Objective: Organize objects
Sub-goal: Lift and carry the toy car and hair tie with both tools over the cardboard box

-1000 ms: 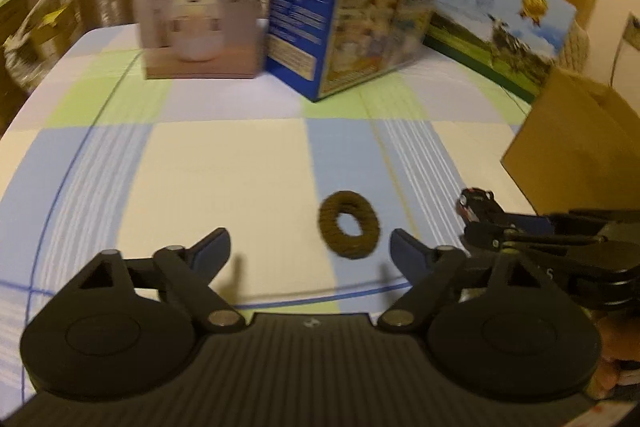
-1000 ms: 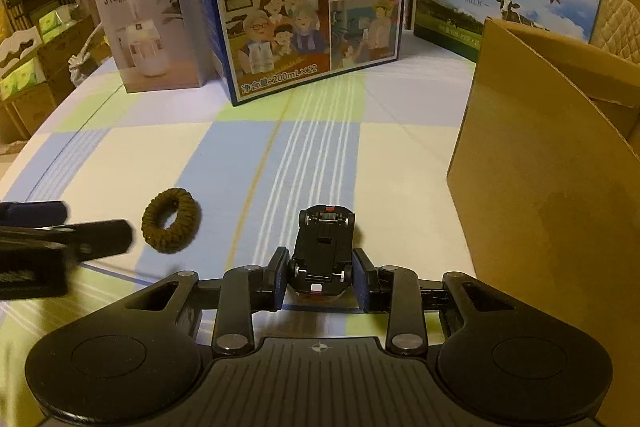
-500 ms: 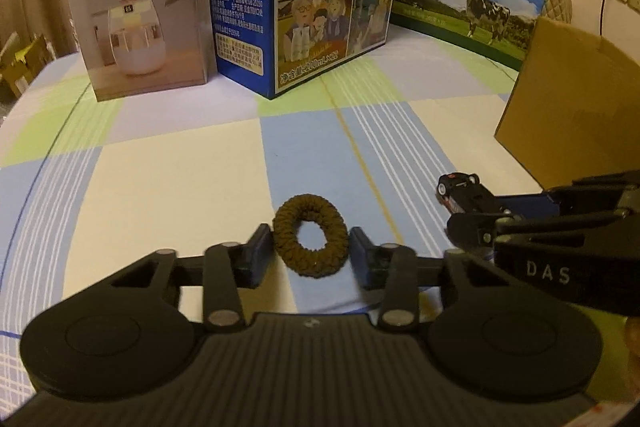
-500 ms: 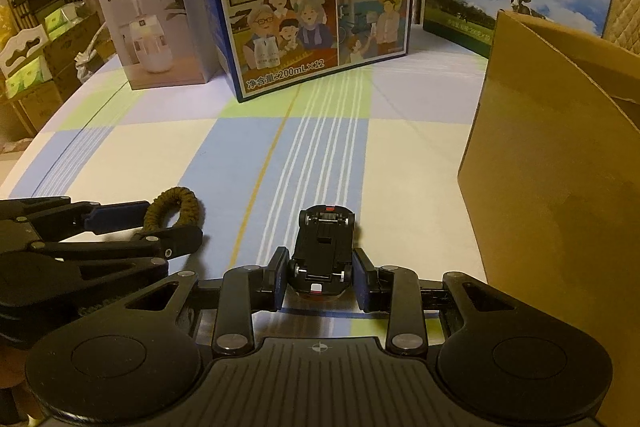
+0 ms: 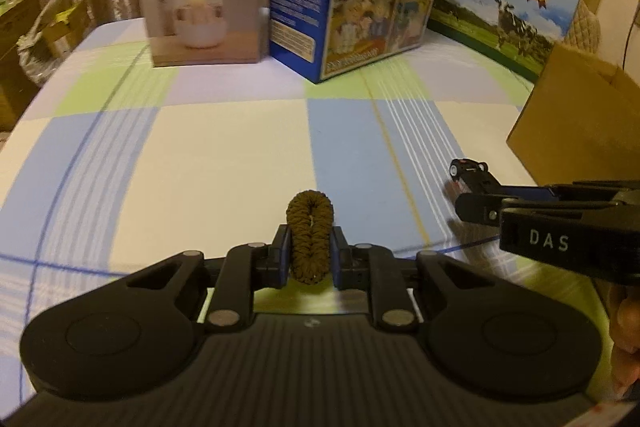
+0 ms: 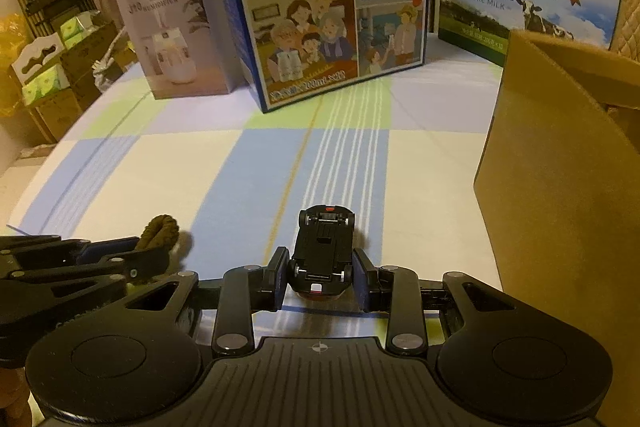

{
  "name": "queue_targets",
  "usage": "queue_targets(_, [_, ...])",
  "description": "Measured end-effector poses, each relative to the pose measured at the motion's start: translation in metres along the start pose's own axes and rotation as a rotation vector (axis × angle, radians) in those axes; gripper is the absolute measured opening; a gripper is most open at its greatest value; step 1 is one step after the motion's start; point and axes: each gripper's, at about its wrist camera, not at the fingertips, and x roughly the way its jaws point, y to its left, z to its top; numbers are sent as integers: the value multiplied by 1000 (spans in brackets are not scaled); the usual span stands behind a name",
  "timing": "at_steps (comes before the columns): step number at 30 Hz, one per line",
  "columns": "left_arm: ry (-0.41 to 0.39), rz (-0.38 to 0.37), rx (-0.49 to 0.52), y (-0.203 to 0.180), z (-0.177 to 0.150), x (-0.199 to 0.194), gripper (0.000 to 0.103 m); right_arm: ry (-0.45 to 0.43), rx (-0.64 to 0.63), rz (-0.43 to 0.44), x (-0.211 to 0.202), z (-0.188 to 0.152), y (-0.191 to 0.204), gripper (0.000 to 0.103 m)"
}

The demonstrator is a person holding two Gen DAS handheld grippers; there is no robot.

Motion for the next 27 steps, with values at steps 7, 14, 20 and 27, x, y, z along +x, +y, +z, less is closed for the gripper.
queue_targets(7, [-6,19,-91,-2,-19,-50,16,-17,-2,18,-40,-12,7,30])
queue_targets(14, [2,-11,-161,-17,-46,-114,16,-28,22,23,-104,-49,16,30])
queue_targets(20, [0,-31,-141,-39,-67,-171,16,-39,49,15,-160,-82,19,30])
queue_targets(27, [-17,-49,-123,-61,-88,-225,16,-48,50,2,-221,-115,21,30])
